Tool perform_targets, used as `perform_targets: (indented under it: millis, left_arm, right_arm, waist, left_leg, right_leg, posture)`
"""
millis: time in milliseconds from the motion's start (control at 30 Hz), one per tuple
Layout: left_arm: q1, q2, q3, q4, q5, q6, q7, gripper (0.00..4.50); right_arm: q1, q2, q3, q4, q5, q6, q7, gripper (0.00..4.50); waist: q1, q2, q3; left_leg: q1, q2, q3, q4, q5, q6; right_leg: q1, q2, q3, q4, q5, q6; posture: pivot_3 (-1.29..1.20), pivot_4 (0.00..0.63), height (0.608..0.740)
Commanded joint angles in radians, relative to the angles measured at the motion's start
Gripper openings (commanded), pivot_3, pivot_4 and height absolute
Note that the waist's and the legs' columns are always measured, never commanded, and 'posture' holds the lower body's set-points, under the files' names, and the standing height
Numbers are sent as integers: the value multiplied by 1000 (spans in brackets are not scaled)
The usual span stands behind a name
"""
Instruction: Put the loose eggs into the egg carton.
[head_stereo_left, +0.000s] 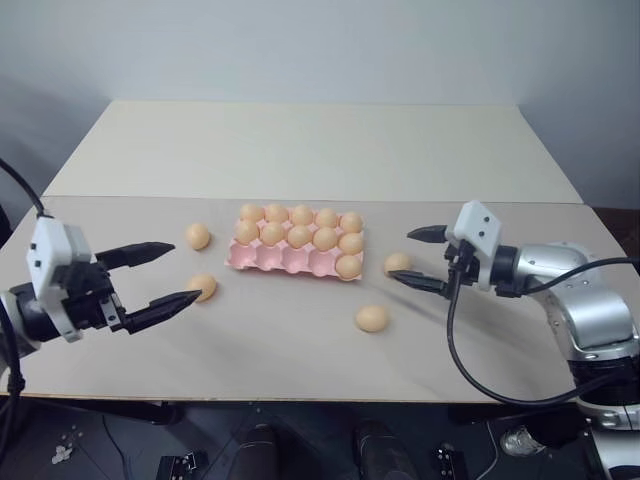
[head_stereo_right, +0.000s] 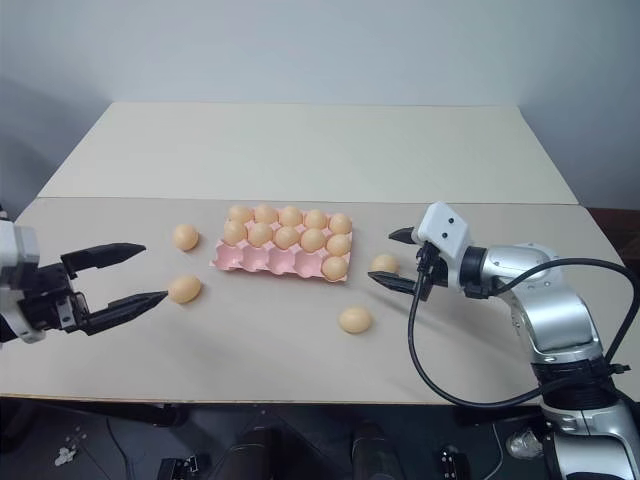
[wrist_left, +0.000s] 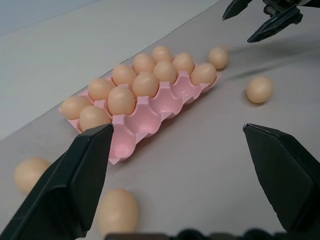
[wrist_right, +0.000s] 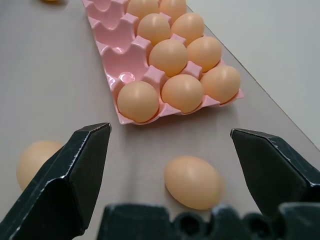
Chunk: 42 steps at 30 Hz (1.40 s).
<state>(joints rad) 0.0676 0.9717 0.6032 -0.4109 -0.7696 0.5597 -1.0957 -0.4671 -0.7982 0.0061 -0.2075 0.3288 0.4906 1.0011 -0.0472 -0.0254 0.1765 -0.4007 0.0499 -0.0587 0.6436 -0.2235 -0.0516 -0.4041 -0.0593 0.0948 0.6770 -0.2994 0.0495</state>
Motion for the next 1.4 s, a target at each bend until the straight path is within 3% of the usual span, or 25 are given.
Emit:
perform_targets:
  millis: [33,200,433,600,900,1000,1200,1400]
  left_arm:
    - [15,34,1,14,2,-32,-92,4500]
    - [-51,11,-78,38,9,-49,-81,4500]
    - [-137,-18,-163,52,19,-56,-71,4500]
    - [-139,-21,-159,53,18,-58,-74,4500]
    - [-82,-26,-110,14,5,-51,-62,4500]
    - [-68,-27,-99,4,3,-49,-56,4500]
    - [-51,-24,-84,-11,-4,-45,-50,4500]
    - [-49,-18,-55,-5,-9,-37,-46,4500]
  right_arm:
    - [-28,-57,-40,-61,43,-14,68,4479]
    - [-64,-59,36,17,-46,-93,82,4479]
    - [-229,-34,226,279,-244,-355,179,4479]
    - [-322,17,322,453,-331,-503,265,4479]
    - [-414,85,373,701,-470,-659,233,4479]
    - [-428,99,365,750,-475,-681,244,3892]
    - [-438,127,355,785,-497,-683,213,1976]
    - [-442,116,282,574,-405,-574,249,1863]
  waist:
    - [1,0,0]
    - [1,0,0]
    - [-4,0,0]
    - [-13,0,0]
    - [-20,0,0]
    - [-22,0,0]
    - [-22,0,0]
    - [-22,1,1]
  left_leg:
    - [0,0,0,0,0,0]
    - [1,0,0,0,0,0]
    - [0,0,0,0,0,0]
    - [0,0,0,0,0,0]
    - [0,0,0,0,0,0]
    - [0,0,0,0,0,0]
    - [0,0,0,0,0,0]
    - [0,0,0,0,0,0]
  right_leg:
    - [0,0,0,0,0,0]
    - [1,0,0,0,0,0]
    - [0,0,0,0,0,0]
    - [0,0,0,0,0,0]
    - [0,0,0,1,0,0]
    - [0,0,0,1,0,0]
    - [0,0,0,1,0,0]
    - [-1,0,0,2,0,0]
  posture:
    - [0,150,740]
    - [0,150,740]
    - [0,150,740]
    - [0,150,740]
    - [0,150,740]
    - [0,150,740]
    - [0,150,740]
    - [0,150,740]
